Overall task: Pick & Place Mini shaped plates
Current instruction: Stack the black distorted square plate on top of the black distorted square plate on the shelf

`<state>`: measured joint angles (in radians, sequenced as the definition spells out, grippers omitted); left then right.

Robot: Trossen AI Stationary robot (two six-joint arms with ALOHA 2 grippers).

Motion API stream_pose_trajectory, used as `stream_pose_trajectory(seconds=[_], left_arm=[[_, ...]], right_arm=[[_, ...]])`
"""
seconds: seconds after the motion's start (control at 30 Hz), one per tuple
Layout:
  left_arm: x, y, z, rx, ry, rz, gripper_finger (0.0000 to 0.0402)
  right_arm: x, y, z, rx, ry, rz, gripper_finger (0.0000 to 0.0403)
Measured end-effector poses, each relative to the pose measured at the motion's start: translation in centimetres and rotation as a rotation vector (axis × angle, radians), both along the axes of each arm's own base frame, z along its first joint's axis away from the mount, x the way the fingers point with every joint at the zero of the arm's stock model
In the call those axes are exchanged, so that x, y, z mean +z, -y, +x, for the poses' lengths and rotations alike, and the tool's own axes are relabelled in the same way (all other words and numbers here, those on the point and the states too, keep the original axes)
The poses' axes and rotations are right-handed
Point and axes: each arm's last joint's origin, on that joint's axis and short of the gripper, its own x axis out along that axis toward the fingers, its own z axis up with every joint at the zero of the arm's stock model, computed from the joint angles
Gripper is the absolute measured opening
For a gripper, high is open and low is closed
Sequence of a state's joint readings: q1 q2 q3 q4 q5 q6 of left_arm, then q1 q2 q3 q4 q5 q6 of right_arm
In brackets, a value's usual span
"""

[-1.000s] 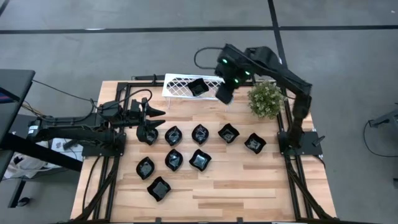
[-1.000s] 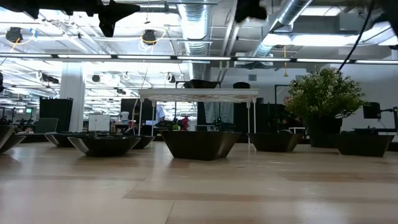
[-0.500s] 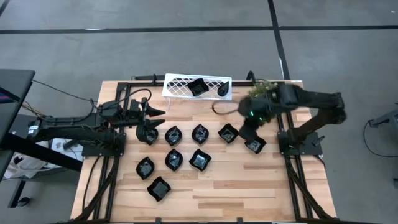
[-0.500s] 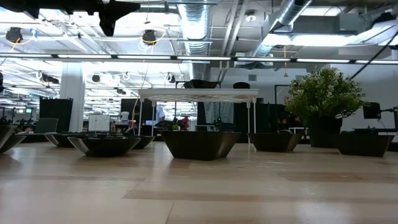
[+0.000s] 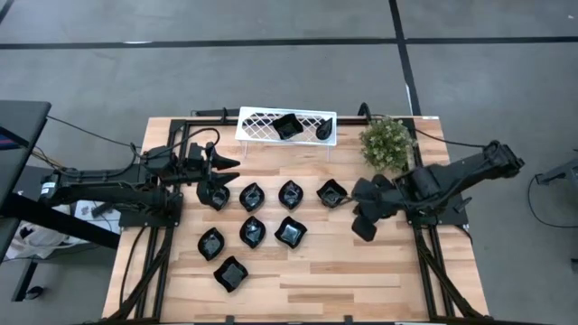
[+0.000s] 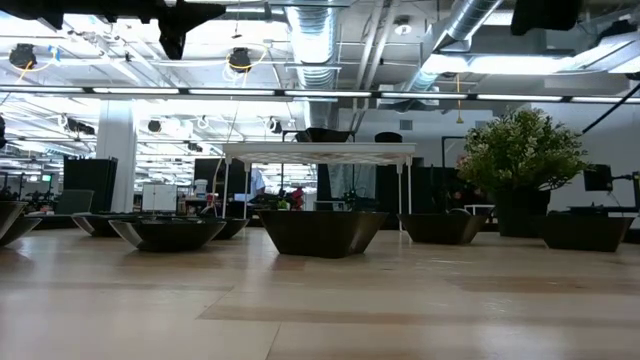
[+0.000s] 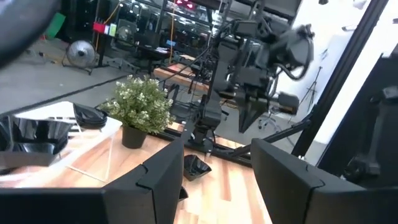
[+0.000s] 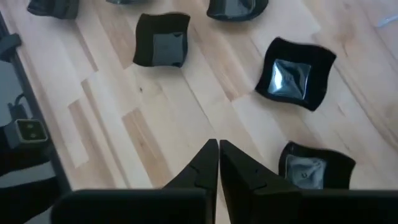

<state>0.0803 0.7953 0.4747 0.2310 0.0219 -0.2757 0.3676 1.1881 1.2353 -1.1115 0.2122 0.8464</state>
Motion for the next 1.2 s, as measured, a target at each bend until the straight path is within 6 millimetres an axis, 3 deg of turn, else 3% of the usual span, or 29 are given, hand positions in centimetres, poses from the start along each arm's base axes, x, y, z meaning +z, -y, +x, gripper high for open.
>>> stream_pose_trajectory(seconds=[0.3,0.53,0.9,1.2], left_arm=[[0.3,0.8,0.1,-0.024,0.038,-0.255,0.0188],[0.3,4.0,1.4,-0.159,0.094,-0.263,0.0187],[-3.6,9.3,4.8,-0.291,-0.108,-0.340,0.0160],[-6.0,10.3,5.8,-0.356,-0.247,-0.421,0.0148]], right_arm=[[-0.7,-0.9,-0.3,-0.012,0.004,-0.027,0.0010],[-0.6,-1.0,-0.3,-0.020,0.010,-0.018,0.0010],[-0.4,-0.7,0.3,-0.035,0.053,-0.009,0.0010],[-0.4,-0.5,0.3,-0.039,0.050,-0.015,0.0010]])
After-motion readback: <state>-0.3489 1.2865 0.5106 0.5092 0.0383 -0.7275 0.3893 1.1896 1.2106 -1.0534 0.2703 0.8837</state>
